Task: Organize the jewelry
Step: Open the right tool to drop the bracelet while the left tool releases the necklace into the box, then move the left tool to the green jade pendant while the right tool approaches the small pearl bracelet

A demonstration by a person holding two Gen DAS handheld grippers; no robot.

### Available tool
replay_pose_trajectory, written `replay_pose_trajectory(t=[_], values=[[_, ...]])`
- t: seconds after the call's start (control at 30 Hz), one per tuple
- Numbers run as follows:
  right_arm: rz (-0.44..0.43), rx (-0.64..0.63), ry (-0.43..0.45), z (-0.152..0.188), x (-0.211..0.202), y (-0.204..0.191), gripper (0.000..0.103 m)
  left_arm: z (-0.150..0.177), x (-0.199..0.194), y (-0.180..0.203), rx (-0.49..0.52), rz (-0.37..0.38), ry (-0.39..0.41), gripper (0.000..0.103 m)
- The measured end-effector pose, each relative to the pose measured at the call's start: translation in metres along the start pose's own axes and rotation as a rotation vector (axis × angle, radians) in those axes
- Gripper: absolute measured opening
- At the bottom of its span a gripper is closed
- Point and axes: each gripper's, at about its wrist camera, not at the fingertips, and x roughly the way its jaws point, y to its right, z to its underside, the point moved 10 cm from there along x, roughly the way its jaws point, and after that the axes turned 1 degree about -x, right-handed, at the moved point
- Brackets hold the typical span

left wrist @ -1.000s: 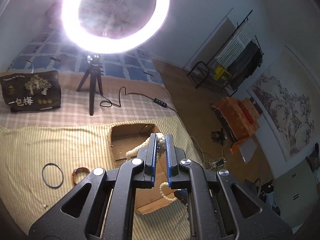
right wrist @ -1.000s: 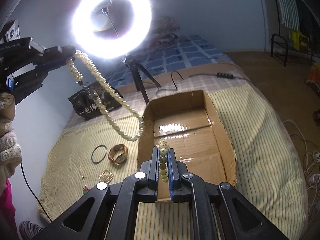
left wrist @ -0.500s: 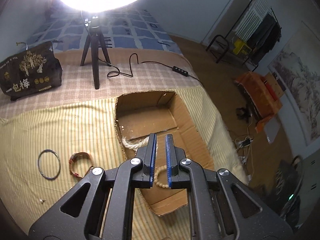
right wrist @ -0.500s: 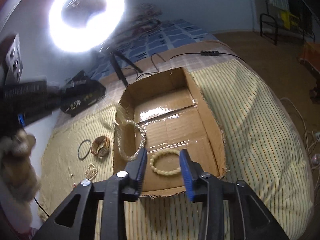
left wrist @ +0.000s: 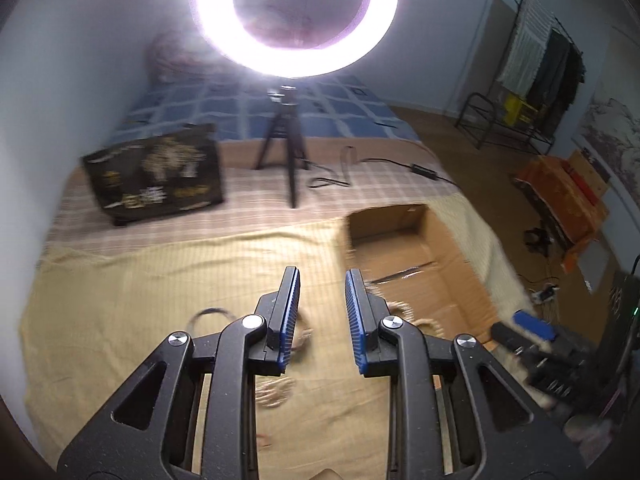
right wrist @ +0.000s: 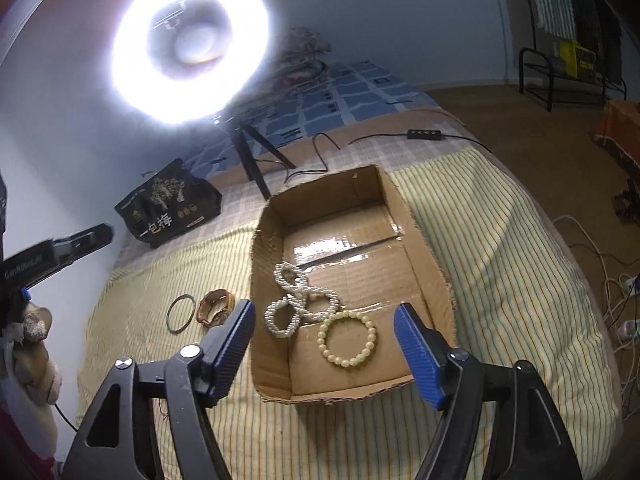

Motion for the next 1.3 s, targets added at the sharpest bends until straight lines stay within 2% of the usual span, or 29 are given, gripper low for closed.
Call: replay_pose_trajectory(t=[0.03,0.1,0.13,0.33,0.47,0.67,0.83,1.03,1.23,1.3], values=[[0.000,-0.013,0.004,0.000,0.000,-0.005,0.079,0.002,-0.004,-0.008,-0.001,-0.011,0.003,0.035],[0.000,-0.042,0.010,0.000,-0.001,-0.016,0.080,0.011,-0.015,-0.032,-0.008,-0.055,0.015,0.046],[-0.001,-0.057,0.013,0.000,-0.001,-0.021,0.080,0.015,-0.017,-0.039,-0.008,-0.068,0.016,0.047],[-0.016,-0.106,0.050,0.000,-0.001,-0.052,0.089,0.049,-0.032,-0.089,-0.011,-0.146,0.013,0.047],[-0.046,-0.133,0.072,0.002,0.001,-0.070,0.089,0.076,-0.030,-0.108,-0.028,-0.143,-0.007,0.047],[-0.076,-0.209,0.087,0.011,0.010,-0.099,0.090,0.114,-0.015,-0.126,-0.058,-0.115,-0.077,0.047],[-0.115,-0.237,0.034,0.024,0.027,-0.124,0.090,0.140,-0.004,-0.134,-0.058,-0.095,-0.125,0.047],[-0.144,-0.233,-0.111,0.041,0.057,-0.140,0.090,0.172,0.014,-0.134,-0.116,-0.012,-0.224,0.047],[-0.178,-0.202,-0.229,0.058,0.080,-0.148,0.089,0.185,0.025,-0.135,-0.190,0.049,-0.288,0.047],[-0.191,-0.178,-0.260,0.063,0.086,-0.149,0.086,0.185,0.028,-0.137,-0.215,0.061,-0.299,0.047]])
